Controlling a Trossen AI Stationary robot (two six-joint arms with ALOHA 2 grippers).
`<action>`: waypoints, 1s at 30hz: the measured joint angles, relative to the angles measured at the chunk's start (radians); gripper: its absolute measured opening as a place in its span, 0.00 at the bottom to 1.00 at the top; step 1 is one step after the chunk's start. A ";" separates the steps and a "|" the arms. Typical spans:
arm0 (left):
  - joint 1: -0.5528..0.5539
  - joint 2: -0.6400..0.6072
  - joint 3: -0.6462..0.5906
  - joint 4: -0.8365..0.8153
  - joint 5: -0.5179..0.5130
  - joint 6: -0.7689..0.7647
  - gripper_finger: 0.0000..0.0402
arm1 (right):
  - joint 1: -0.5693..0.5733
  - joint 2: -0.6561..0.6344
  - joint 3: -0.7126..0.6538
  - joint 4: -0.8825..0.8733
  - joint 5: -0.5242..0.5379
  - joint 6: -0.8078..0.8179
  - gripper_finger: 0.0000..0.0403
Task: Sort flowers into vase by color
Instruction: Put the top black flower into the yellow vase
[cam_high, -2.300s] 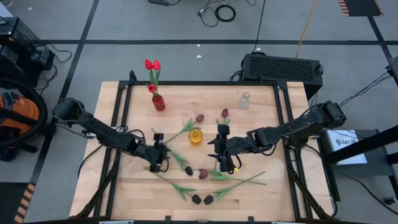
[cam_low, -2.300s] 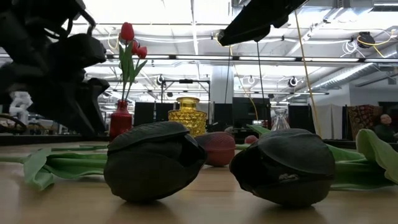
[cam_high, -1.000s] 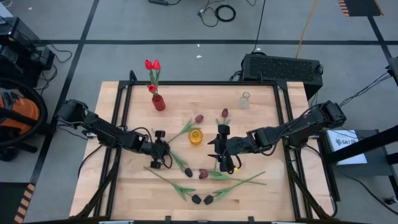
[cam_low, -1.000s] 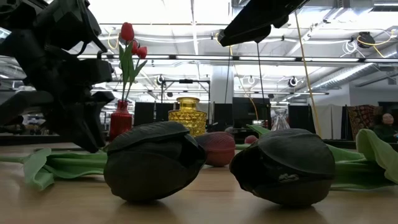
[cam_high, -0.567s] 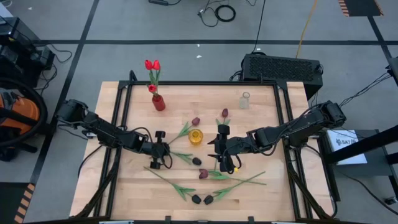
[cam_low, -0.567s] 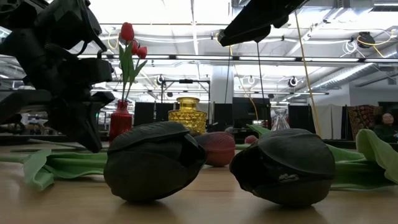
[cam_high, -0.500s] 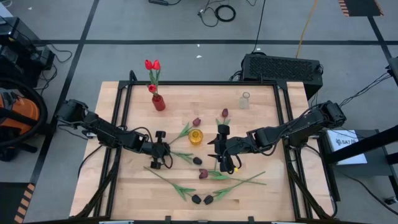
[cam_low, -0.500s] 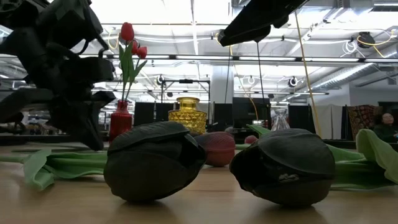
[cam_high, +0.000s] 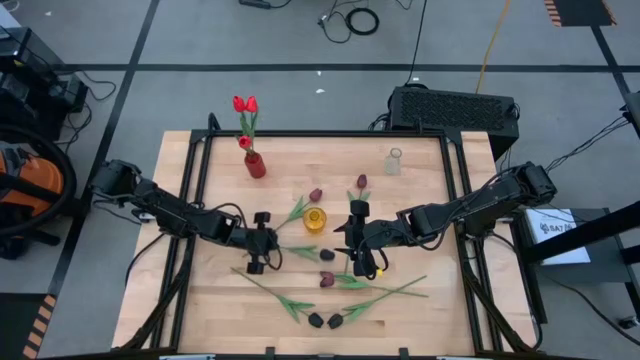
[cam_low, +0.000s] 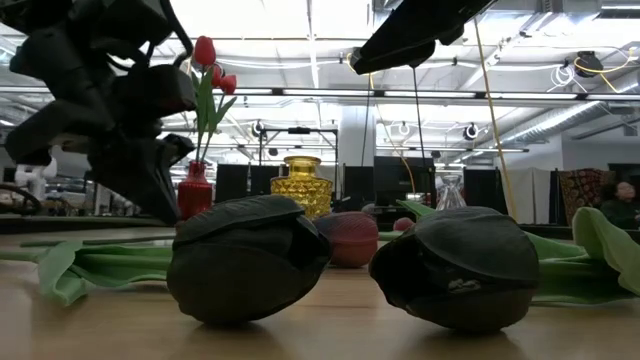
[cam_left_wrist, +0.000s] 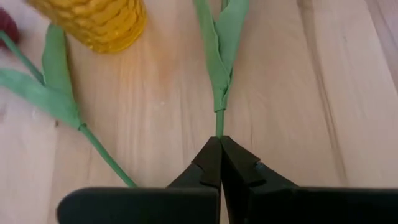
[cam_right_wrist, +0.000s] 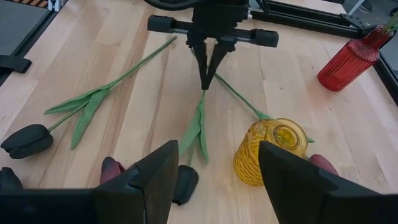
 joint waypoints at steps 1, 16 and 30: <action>0.000 0.000 0.000 -0.002 0.000 -0.022 0.01 | 0.000 0.000 0.000 0.000 0.000 0.000 0.53; -0.001 0.005 0.000 0.023 -0.084 -0.086 0.11 | 0.000 0.000 0.000 0.000 0.000 0.006 0.53; -0.006 0.154 0.000 0.151 -0.115 -0.072 0.24 | 0.000 0.000 0.000 -0.001 0.000 0.006 0.53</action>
